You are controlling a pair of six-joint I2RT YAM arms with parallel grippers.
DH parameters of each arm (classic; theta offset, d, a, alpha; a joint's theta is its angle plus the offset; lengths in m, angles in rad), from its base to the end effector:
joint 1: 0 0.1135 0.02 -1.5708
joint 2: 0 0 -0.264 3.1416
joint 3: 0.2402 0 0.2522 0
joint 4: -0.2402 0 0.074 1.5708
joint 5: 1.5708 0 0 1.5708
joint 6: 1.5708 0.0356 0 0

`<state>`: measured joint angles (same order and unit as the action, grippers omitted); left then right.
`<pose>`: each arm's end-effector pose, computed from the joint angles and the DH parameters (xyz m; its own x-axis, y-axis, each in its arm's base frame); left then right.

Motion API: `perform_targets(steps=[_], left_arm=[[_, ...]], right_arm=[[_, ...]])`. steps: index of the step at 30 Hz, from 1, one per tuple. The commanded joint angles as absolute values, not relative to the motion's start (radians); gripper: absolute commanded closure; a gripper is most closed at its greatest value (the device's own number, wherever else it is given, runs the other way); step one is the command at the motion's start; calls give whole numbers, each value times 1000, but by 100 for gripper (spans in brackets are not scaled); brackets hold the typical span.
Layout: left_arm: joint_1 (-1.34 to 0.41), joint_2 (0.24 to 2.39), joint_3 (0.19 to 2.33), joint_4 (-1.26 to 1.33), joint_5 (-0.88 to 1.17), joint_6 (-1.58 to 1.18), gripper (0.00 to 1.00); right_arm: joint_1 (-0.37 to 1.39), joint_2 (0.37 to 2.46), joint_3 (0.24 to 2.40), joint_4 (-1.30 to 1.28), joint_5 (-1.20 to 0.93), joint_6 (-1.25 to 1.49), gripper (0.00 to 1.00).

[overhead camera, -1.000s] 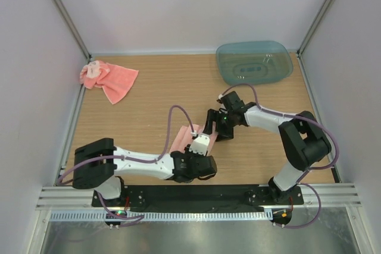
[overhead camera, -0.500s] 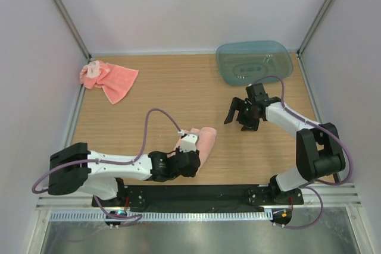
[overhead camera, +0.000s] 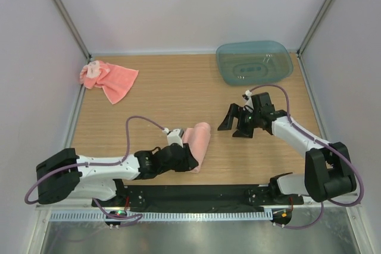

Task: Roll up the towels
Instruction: Roll the towel

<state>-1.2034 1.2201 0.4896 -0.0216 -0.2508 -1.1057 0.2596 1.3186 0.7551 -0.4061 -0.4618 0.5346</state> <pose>0.0912 -0.2124 0.1686 -0.8599 -0.1762 -0.4791 0.1570 0.8018 -0.5766 0.2406 0.0803 0.2017 -0.9270 0.2257 -0.2995 -0.0012 0.7967 0.6044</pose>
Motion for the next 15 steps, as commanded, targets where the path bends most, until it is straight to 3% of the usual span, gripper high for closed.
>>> perform_targets(steps=[1, 15], left_arm=[[-1177, 1207, 416, 41, -158, -1235, 90], [-1135, 1243, 201, 238, -86, -1517, 96]], right_arm=[[262, 1295, 695, -243, -656, 592, 6], [400, 1354, 569, 136, -669, 712, 2]])
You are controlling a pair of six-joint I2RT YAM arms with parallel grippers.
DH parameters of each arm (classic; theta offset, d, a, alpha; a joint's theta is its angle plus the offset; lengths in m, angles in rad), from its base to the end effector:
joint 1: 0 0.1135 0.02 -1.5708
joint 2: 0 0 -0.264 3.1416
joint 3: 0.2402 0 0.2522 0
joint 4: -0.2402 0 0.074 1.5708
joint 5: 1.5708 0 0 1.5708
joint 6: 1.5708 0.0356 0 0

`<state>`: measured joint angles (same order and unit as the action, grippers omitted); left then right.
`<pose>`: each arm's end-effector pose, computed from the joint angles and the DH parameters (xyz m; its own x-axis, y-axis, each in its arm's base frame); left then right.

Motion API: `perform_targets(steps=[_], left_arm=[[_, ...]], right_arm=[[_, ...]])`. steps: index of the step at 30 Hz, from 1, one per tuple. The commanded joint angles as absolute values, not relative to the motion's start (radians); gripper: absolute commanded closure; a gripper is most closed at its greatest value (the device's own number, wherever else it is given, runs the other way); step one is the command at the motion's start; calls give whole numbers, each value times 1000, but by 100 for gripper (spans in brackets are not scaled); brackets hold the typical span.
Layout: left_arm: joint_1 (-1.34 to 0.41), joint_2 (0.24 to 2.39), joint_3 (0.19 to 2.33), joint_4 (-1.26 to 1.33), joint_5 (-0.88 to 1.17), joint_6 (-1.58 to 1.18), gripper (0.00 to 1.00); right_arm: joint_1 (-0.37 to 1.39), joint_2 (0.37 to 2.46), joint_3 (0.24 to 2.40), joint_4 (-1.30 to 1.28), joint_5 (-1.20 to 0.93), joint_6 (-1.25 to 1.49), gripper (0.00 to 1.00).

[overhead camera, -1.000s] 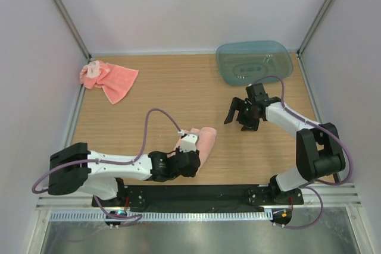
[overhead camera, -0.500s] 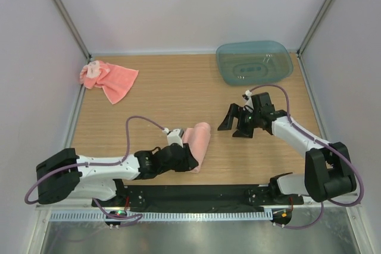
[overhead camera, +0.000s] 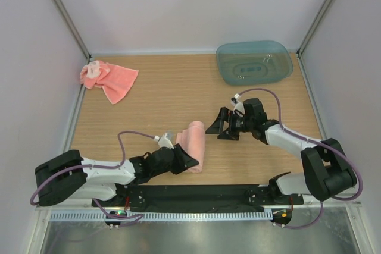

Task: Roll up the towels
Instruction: Roll the towel

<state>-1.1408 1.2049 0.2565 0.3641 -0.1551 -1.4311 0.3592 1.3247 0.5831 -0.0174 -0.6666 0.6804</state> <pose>0.0918 -0.1869 0.1358 -0.8681 -0.4540 -0.2005 -0.1101 0.5702 -0.8141 0.2271 0.1088 0.1781 -0.9388 0.1756 -0.2963 -0.1359 0.6015 0.7872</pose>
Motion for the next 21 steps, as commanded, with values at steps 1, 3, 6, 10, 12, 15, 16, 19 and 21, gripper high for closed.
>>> perform_targets(steps=[1, 3, 6, 10, 12, 15, 16, 19, 21], left_arm=[[-1134, 1233, 198, 236, -83, -1532, 95], [-1131, 1220, 193, 227, -77, -1539, 95], [-1123, 1186, 189, 172, -75, -1546, 94], [-1108, 1120, 138, 166, -67, -1575, 90], [-1101, 1101, 130, 152, -68, -1582, 86], [-1097, 1077, 124, 114, -64, -1582, 79], [-1095, 1072, 121, 112, -64, -1582, 77], [-1092, 1065, 127, 71, -60, -1566, 64], [-1092, 1063, 156, 14, -67, -1543, 51]], right_arm=[[414, 1367, 565, 159, -652, 712, 2], [461, 1417, 563, 227, -641, 718, 2], [517, 1468, 561, 323, -629, 732, 2], [571, 1564, 563, 425, -614, 753, 6], [597, 1597, 574, 439, -604, 756, 9], [618, 1641, 583, 469, -592, 768, 15], [630, 1644, 583, 475, -588, 775, 18], [647, 1649, 595, 457, -558, 779, 27], [655, 1643, 609, 419, -543, 773, 30]])
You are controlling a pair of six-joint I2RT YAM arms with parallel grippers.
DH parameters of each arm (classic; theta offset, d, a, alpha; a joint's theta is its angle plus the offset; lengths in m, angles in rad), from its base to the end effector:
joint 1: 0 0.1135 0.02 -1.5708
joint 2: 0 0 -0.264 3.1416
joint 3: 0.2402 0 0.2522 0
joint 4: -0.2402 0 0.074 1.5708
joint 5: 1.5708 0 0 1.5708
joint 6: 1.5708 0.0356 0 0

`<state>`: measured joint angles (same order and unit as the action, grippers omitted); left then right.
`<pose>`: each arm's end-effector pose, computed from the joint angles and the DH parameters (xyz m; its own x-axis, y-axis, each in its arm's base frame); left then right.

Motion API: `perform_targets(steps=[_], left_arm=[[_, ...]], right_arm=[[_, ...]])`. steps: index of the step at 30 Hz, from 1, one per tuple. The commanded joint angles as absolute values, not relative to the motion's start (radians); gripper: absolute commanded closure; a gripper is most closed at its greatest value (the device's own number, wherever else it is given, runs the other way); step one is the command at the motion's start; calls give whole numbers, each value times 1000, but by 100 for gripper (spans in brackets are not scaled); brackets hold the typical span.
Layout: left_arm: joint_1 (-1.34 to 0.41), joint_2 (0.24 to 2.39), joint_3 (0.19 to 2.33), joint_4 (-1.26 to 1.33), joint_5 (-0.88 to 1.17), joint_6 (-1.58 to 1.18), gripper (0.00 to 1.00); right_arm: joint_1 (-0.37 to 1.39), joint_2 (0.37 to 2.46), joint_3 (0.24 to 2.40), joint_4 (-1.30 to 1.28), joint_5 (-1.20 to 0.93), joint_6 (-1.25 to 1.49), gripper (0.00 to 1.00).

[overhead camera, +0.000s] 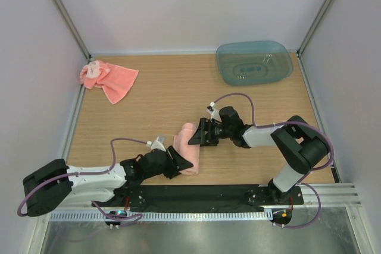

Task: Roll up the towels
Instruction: Roll the towel

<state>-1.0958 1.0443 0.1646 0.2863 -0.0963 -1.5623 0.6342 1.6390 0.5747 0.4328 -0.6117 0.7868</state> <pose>0.0856 -0.1589 0.1300 -0.8509 -0.5218 -0.0608 -0.2485 0.5017 -0.8286 0.2235 0.1898 0.1309 -0.9437 0.0255 -0.3299 -0.2694 0.5194 0.8109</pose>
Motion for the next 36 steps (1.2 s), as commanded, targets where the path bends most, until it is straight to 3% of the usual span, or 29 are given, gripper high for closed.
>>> perform_targets(steps=[1, 3, 6, 10, 23, 36], left_arm=[[-1092, 1060, 173, -29, -77, -1507, 47], [-1092, 1057, 231, -125, -86, -1470, 38], [-1094, 1055, 322, -216, -83, -1402, 32], [-1094, 1045, 416, -378, -107, -1345, 29], [-1095, 890, 667, -811, -330, -1241, 24], [-1003, 922, 657, -631, -396, -1111, 16]], right_arm=[[660, 1638, 636, 382, -511, 764, 30], [679, 1618, 670, 254, -467, 721, 32], [713, 1609, 758, 59, -356, 663, 32], [753, 1640, 882, -154, -229, 621, 33], [856, 1703, 1065, -394, -28, 601, 36], [900, 1715, 1127, -453, -9, 603, 36]])
